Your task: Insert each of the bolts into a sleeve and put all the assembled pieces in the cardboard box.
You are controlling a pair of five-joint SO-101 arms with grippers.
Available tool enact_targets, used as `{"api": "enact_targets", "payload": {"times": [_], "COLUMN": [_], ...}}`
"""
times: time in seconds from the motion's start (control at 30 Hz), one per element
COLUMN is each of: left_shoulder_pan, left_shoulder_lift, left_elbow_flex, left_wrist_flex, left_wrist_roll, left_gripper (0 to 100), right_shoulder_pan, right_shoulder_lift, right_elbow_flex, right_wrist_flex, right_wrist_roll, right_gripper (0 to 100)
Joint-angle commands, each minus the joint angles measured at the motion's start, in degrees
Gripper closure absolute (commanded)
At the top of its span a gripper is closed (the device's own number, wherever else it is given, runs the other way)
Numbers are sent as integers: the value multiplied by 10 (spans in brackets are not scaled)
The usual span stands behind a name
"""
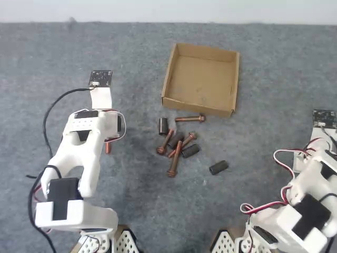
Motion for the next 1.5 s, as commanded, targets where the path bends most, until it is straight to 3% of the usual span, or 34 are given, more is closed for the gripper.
{"api": "enact_targets", "payload": {"times": [0.0,0.17,0.3,0.5,0.63,0.83,1.03,1.2,1.47], "left_shoulder_pan": [-2,-2,-2,-2,-2,-2,-2,-2,-2], "left_shoulder_lift": [-40,-40,-40,-40,-40,-40,-40,-40,-40], "left_elbow_flex": [-3,-3,-3,-4,-5,-5,-5,-3,-3], "left_wrist_flex": [-12,-12,-12,-12,-12,-12,-12,-12,-12], "left_wrist_roll": [-7,-7,-7,-7,-7,-7,-7,-7,-7], "left_gripper": [989,989,989,989,989,989,989,989,989], "right_shoulder_pan": [4,-4,-15,-18,-37,-117,-231,-322,-469], "right_shoulder_lift": [3,10,15,-15,-60,-147,-228,-239,-239], "right_elbow_flex": [-4,-18,-29,-89,-146,-190,-188,-181,-115], "right_wrist_flex": [-7,-7,3,117,214,347,411,404,242], "right_wrist_roll": [-1,-1,-1,-10,-62,-114,-192,-251,-289], "right_gripper": [907,909,998,992,992,992,992,992,992]}}
